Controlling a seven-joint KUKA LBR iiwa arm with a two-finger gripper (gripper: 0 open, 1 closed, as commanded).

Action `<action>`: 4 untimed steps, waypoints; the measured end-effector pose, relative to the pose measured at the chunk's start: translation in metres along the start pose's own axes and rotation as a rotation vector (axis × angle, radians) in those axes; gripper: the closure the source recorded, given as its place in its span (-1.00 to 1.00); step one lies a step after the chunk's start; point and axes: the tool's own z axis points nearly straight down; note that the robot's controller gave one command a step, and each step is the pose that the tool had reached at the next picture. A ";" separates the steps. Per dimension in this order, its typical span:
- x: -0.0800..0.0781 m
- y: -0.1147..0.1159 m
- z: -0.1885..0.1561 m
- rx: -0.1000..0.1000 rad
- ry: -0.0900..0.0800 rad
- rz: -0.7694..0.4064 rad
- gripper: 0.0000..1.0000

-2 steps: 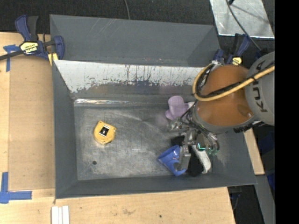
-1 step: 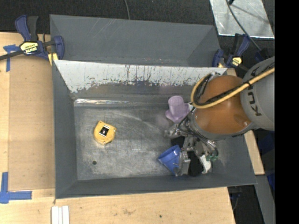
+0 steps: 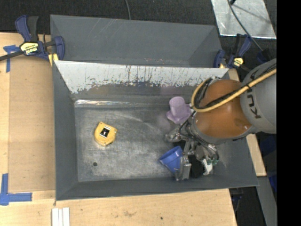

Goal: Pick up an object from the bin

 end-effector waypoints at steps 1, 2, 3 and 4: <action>0.001 0.001 -0.010 0.000 0.002 -0.031 -1.00; -0.009 0.009 0.001 0.001 -0.002 -0.307 -1.00; -0.021 0.016 0.018 -0.004 0.001 -0.471 1.00; -0.021 0.016 0.018 -0.004 0.001 -0.471 1.00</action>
Offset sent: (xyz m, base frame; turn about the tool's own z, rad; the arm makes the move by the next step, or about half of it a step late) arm 0.0152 0.0172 -0.0276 -0.3859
